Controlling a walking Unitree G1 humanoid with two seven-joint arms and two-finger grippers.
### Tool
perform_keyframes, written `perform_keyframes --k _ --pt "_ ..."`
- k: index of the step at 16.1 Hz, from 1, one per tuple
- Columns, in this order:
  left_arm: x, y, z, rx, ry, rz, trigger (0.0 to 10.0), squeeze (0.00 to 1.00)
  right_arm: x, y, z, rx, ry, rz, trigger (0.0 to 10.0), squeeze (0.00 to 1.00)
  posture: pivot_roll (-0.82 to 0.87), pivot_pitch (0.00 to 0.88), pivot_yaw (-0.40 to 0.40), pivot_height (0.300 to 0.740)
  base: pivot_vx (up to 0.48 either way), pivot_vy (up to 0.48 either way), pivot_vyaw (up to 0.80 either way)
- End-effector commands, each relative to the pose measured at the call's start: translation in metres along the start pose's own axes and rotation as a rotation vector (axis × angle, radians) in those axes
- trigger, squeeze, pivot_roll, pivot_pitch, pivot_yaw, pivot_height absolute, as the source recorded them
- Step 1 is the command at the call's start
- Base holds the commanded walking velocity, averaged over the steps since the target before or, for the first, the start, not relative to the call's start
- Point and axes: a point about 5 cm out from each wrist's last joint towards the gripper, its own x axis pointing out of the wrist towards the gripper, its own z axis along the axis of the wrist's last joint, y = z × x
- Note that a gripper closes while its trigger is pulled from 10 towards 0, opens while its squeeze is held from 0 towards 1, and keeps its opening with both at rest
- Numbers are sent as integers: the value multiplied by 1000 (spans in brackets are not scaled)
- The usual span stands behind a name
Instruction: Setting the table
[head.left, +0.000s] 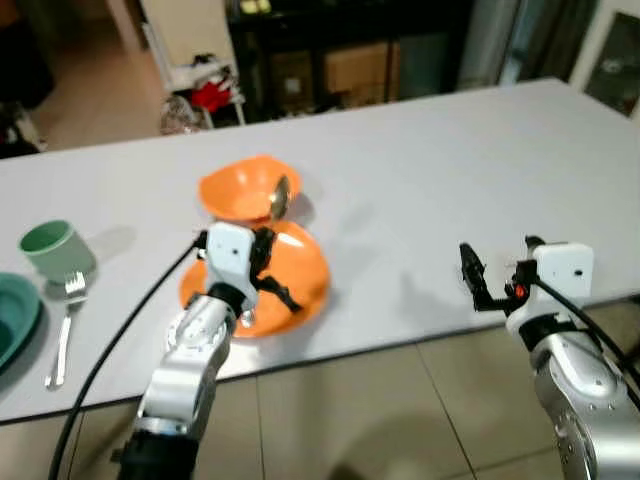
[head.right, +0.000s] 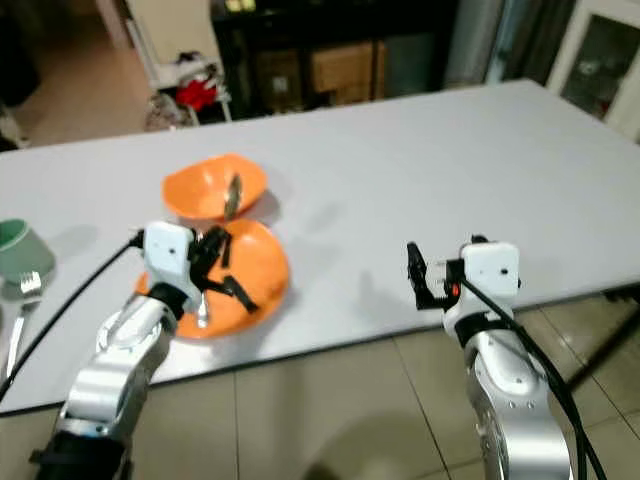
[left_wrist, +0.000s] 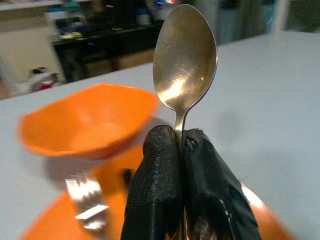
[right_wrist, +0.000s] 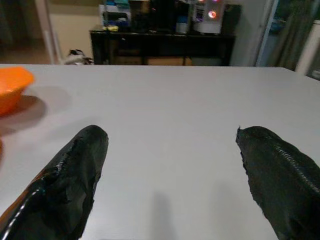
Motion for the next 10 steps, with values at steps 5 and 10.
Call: perform_keyframes --k 5,10 --pt "1 9 -2 35 30 65 10000 0 5 5 2 -43 -2 19 10000 0 -30 0 74 740 0 0 88" --pt "5 10 -1 46 35 84 10000 0 7 5 2 -40 -3 22 10000 0 -31 0 77 740 0 -412 800"
